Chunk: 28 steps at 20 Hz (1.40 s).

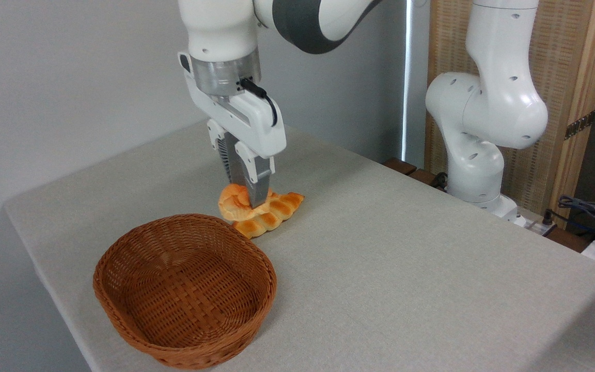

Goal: Put bread into the basket
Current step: 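Lift the bun and carry it over the wicker basket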

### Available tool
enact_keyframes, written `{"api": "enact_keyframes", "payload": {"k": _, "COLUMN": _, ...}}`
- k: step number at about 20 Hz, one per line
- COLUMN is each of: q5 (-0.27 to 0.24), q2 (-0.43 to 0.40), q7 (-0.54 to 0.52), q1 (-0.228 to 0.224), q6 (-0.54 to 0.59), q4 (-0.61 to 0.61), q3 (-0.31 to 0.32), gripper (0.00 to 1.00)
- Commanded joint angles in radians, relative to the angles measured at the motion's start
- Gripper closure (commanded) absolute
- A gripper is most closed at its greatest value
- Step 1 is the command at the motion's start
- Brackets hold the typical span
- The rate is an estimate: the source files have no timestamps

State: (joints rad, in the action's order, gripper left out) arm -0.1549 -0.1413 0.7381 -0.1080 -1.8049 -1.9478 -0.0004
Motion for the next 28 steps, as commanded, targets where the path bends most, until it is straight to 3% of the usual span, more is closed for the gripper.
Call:
{"api": "enact_keyframes", "payload": {"k": 1, "q5": -0.063, "q2": 0.087, "q7": 0.018, "q1": -0.002, "q6": 0.01, "q4": 0.117, "q3": 0.01, "gripper": 0.45}}
{"api": "enact_keyframes", "payload": {"k": 10, "q5": -0.068, "q2": 0.149, "q7": 0.018, "q1": -0.009, "q6": -0.096, "q4": 0.151, "q3": -0.003, "gripper": 0.45}}
{"api": "enact_keyframes", "payload": {"k": 16, "q5": -0.068, "q2": 0.189, "q7": 0.02, "q1": -0.01, "q6": -0.168, "q4": 0.151, "q3": -0.058, "gripper": 0.43}}
{"api": "enact_keyframes", "payload": {"k": 17, "q5": -0.068, "q2": 0.195, "q7": 0.02, "q1": -0.01, "q6": -0.169, "q4": 0.151, "q3": -0.059, "gripper": 0.36}}
{"api": "enact_keyframes", "payload": {"k": 24, "q5": -0.068, "q2": 0.207, "q7": 0.018, "q1": -0.01, "q6": -0.226, "q4": 0.151, "q3": -0.061, "gripper": 0.24}}
{"api": "enact_keyframes", "payload": {"k": 26, "q5": -0.068, "q2": 0.207, "q7": 0.017, "q1": -0.01, "q6": -0.228, "q4": 0.151, "q3": -0.061, "gripper": 0.06}}
{"api": "enact_keyframes", "payload": {"k": 28, "q5": -0.068, "q2": 0.209, "q7": 0.015, "q1": -0.01, "q6": -0.228, "q4": 0.151, "q3": -0.061, "gripper": 0.0}}
